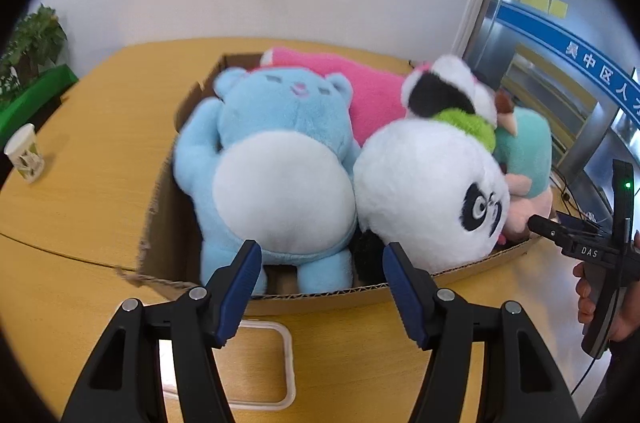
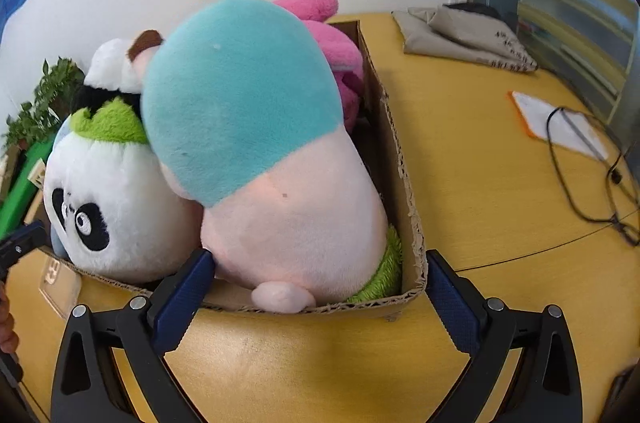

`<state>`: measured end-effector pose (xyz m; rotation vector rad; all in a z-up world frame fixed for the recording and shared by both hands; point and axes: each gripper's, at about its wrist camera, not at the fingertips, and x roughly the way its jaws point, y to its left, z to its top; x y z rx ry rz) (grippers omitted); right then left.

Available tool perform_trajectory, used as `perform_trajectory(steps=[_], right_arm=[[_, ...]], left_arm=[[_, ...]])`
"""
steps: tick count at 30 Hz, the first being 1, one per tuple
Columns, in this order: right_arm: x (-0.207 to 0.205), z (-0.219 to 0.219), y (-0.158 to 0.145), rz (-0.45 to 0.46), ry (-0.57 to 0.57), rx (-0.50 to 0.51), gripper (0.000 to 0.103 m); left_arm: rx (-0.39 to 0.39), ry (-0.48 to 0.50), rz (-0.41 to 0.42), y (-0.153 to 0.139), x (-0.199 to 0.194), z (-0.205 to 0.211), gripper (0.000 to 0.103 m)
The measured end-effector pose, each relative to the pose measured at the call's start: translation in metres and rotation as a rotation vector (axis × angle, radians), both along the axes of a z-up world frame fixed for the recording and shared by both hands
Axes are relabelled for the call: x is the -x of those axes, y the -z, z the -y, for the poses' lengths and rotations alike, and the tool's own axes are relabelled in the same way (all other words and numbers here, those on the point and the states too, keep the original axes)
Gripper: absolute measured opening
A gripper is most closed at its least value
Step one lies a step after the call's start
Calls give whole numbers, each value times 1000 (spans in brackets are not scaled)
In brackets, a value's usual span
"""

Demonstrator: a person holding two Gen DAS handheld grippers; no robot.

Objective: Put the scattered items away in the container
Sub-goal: 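Open both grippers and withdraw them from the pig plush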

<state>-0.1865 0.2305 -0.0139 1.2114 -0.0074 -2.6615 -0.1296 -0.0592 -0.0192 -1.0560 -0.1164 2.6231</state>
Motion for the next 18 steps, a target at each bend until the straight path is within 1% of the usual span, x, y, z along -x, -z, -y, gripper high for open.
perform_trajectory(steps=[2, 3, 4, 7, 9, 11, 14, 18], right_arm=[[-10, 6, -17, -61, -3, -43, 103], [-15, 8, -24, -85, -4, -49, 103], [-20, 10, -34, -115, -6, -51, 103], [-36, 18, -60, -201, -11, -59, 103], [-44, 23, -73, -237, -1, -67, 103], [-47, 26, -80, -236, 14, -64, 103], [-52, 33, -82, -214, 15, -69, 103], [-63, 44, -76, -193, 6, -107, 103]], left_arm=[[-33, -16, -49, -17, -10, 11, 72], [-44, -24, -70, -25, -14, 17, 79], [-50, -38, -92, -34, -19, 23, 81], [-42, -64, -127, -53, -27, 34, 80], [-29, -71, -149, -62, -35, 37, 81], [-19, -77, -166, -68, -42, 36, 81], [3, -71, -184, -65, -51, 29, 81], [-13, -52, -163, -55, -52, 16, 80]])
